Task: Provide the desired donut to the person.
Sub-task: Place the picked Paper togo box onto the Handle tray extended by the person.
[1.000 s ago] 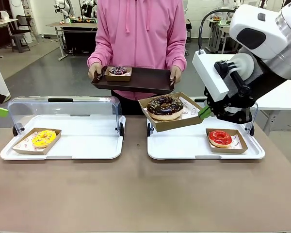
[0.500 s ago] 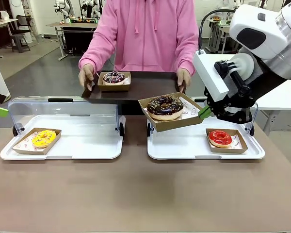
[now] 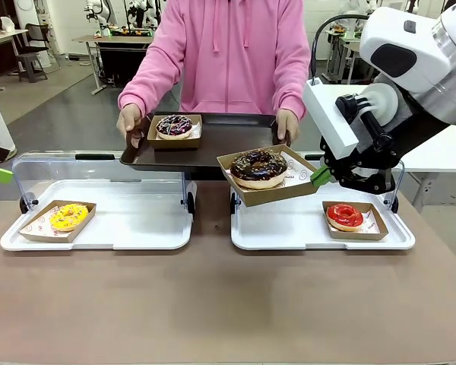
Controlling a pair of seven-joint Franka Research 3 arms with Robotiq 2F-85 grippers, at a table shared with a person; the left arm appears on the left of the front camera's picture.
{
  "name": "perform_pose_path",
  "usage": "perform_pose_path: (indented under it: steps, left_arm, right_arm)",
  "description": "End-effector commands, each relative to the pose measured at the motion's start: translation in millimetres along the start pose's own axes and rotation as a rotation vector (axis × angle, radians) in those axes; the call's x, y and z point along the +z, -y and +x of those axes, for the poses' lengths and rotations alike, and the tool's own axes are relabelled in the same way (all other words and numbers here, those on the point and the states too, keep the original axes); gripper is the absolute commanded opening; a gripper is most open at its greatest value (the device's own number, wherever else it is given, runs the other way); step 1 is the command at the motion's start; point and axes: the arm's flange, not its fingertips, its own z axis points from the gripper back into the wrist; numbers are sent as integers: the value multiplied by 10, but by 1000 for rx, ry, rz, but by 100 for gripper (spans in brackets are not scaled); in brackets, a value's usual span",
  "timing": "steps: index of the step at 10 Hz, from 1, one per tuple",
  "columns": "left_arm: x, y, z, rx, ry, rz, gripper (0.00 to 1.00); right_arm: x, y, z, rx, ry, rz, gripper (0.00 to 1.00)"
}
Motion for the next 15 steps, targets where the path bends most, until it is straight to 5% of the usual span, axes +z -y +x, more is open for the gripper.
perform_pose_path:
  steps: [1,7,10,15]
  left_arm:
    - [5,-10,-7,0,6,7,100]
    - [5,-10,-7,0,6,7,100]
    - [5,-10,-7,0,6,7,100]
    - [5,-10,-7,0,6,7,100]
  right_arm:
    - [-12,8,0,4,-4,-1,0]
    - [0,0,0,0,0,0,1]
    - [-221,987,-164,-167,-1,-115,1]
    - [-1027,1877,-696,-224,-140,-165,1]
